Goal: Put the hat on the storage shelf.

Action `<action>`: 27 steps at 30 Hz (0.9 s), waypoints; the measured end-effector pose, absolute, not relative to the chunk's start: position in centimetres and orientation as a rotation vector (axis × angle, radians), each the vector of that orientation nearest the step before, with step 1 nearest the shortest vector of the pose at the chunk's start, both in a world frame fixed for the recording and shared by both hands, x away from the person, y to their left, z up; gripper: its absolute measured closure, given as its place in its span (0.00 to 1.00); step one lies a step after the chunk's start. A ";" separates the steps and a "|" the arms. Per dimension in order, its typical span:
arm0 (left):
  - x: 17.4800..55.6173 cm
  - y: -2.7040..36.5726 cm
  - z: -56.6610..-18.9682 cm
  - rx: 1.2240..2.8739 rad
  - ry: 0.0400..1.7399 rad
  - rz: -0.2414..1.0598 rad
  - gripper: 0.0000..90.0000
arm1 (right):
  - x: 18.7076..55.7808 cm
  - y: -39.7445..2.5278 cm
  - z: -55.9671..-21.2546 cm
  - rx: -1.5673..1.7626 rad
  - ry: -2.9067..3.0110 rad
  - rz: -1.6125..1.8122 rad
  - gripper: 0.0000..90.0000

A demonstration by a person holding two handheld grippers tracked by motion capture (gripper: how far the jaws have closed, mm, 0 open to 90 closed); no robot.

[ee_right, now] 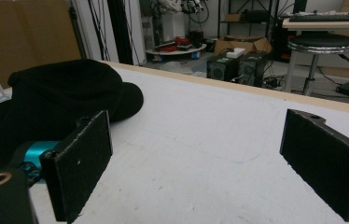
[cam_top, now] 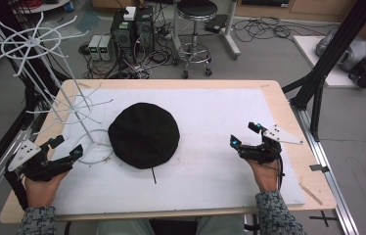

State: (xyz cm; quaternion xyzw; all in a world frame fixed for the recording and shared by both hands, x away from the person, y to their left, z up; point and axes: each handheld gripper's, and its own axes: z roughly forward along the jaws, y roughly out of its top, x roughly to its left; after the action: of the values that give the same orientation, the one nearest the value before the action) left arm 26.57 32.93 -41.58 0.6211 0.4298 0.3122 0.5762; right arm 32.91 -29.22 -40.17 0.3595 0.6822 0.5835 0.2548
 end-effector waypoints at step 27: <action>26.2 33.4 -41.5 1.444 1.011 0.731 0.20 | 34.3 -22.2 -37.0 0.784 1.929 1.649 0.09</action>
State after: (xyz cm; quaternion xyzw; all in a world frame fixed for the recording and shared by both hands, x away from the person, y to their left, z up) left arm 26.16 33.38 -41.52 0.6173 0.4322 0.3125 0.5784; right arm 34.35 -22.19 -37.03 0.2865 0.7050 0.6025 0.2405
